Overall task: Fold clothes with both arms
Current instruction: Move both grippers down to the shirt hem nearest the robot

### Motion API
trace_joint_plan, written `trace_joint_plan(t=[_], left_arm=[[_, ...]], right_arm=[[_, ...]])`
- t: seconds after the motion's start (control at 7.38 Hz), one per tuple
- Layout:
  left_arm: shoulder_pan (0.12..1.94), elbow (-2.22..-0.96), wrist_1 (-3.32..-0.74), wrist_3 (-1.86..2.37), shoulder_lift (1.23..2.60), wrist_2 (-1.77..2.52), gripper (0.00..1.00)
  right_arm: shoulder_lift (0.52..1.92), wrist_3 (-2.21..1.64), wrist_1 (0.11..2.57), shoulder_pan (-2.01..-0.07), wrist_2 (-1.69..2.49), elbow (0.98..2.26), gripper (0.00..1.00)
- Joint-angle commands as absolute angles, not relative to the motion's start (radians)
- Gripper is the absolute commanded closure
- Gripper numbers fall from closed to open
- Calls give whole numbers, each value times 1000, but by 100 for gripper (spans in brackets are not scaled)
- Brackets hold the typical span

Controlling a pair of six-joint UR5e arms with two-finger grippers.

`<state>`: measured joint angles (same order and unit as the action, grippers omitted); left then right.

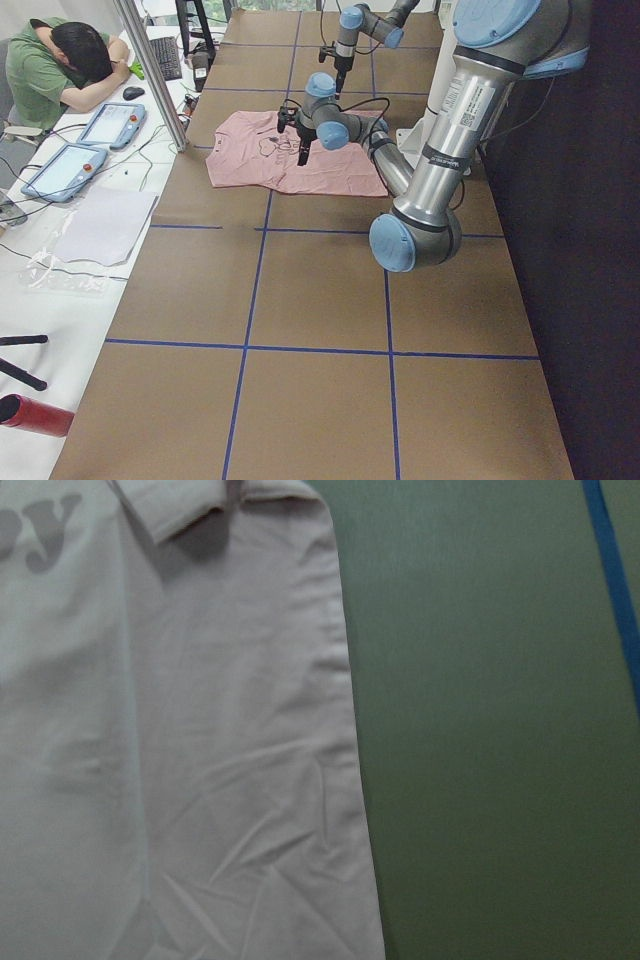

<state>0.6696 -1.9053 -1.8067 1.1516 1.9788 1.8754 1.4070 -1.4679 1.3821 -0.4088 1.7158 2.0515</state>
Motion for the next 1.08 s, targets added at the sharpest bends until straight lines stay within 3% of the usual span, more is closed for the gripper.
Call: trace_joint_plan(t=[0.0, 0.95], left_arm=[[672, -1937, -1799, 1135, 1933, 1876, 0], [670, -1950, -1799, 1140, 1936, 1879, 0]], right_arm=[[1466, -1630, 1325, -183, 1534, 2069, 0], [1493, -1671, 1396, -86, 1509, 2059, 2]])
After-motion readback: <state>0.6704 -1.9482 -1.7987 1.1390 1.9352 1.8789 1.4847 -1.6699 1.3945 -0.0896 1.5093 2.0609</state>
